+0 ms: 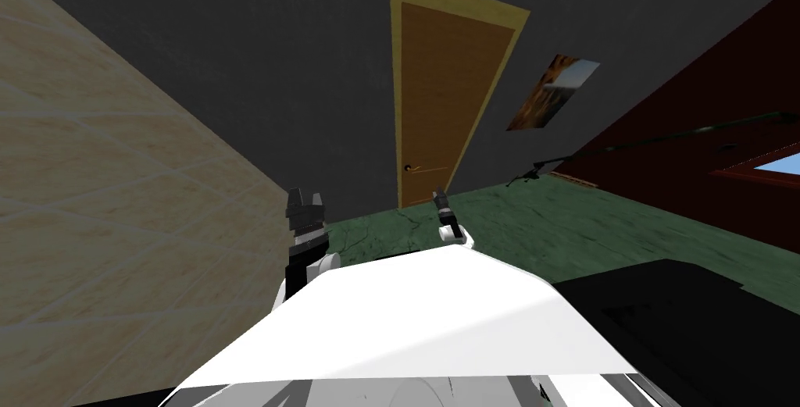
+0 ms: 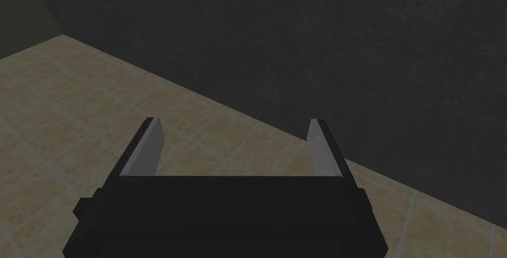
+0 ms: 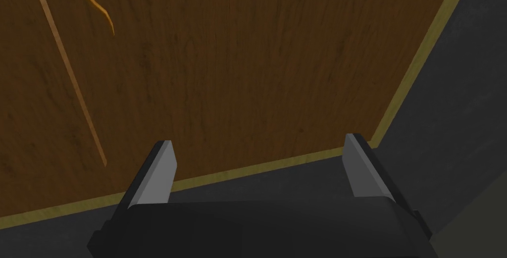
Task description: Pull the door open
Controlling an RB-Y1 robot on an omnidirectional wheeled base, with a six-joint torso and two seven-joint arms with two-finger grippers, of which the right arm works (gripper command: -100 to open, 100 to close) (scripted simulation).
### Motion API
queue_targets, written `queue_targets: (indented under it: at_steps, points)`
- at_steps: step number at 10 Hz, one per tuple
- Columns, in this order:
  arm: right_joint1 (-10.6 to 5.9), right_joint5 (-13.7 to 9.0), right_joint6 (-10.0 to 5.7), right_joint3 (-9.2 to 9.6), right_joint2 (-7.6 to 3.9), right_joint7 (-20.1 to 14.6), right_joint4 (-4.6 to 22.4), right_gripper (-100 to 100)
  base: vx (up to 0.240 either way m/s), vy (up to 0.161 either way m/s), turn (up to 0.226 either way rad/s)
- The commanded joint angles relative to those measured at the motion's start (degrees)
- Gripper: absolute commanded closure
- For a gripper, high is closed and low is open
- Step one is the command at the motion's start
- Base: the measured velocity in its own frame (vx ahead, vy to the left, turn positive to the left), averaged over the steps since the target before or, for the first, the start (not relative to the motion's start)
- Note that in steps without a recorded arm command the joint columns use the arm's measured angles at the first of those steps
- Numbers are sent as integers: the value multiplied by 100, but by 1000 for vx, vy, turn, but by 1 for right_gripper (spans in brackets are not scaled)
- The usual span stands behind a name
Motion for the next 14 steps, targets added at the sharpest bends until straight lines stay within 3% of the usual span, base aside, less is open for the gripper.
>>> queue_targets:
  at_steps: [1, 2, 14]
  points:
    - [-128, -41, -23, -40, -48, 4, 286, -100, 77, -17, 153]
    - [-128, -41, -23, -40, -48, 4, 296, -100, 54, -18, 63]
    - [-935, -343, -168, -317, -380, 23, 2297, -100, 90, -33, 137]
